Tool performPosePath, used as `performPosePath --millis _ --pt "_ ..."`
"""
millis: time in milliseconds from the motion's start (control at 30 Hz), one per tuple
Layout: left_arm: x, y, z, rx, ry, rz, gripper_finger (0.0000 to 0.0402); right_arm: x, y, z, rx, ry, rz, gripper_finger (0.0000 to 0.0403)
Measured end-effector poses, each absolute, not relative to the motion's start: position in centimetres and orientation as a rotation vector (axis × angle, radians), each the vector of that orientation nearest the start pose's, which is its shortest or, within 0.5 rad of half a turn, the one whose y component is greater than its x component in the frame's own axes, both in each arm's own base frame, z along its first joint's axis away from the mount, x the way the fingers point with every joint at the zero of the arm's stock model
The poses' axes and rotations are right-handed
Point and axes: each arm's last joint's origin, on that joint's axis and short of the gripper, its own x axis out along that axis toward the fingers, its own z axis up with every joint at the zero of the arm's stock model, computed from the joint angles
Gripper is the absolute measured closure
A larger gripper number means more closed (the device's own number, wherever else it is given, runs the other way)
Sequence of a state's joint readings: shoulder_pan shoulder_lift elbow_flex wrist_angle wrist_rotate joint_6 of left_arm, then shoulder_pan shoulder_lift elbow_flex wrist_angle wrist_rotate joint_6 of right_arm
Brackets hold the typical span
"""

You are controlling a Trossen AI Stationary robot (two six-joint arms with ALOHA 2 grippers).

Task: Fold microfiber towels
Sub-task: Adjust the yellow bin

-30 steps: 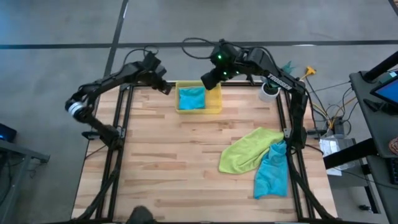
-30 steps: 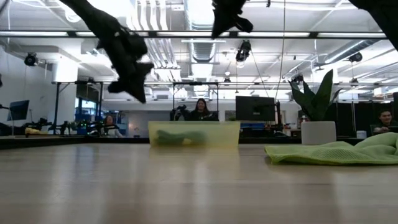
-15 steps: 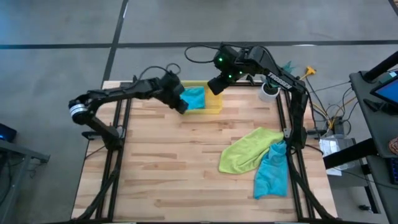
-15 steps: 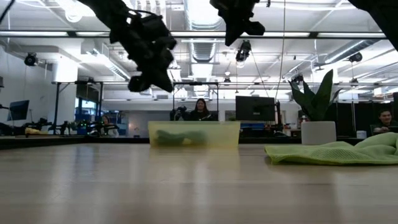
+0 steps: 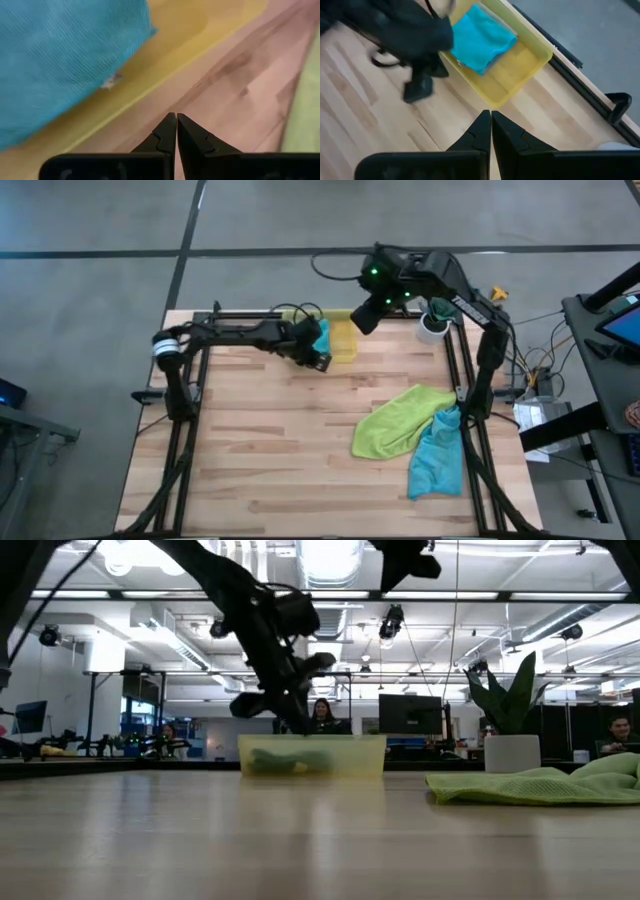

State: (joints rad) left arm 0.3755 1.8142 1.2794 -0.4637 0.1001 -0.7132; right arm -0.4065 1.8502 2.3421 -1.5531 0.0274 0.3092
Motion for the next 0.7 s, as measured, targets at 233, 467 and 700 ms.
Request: performPosePath --millis 233,467,700 --pt "37.9 13.5 20.8 -0.847 0.836 0.563 0.0402 28.7 -12.6 45.4 0.471 0.932 -0.627 0.0394" --pt "37.6 15.4 19.7 -0.737 0.921 0.657 0.0402 28.6 -12.7 45.5 0.500 0.913 -0.673 0.0394" --pt "36.9 16.8 19.6 -0.684 0.955 0.608 0.0402 28.7 -12.7 45.5 0.615 0.861 -0.734 0.0394"
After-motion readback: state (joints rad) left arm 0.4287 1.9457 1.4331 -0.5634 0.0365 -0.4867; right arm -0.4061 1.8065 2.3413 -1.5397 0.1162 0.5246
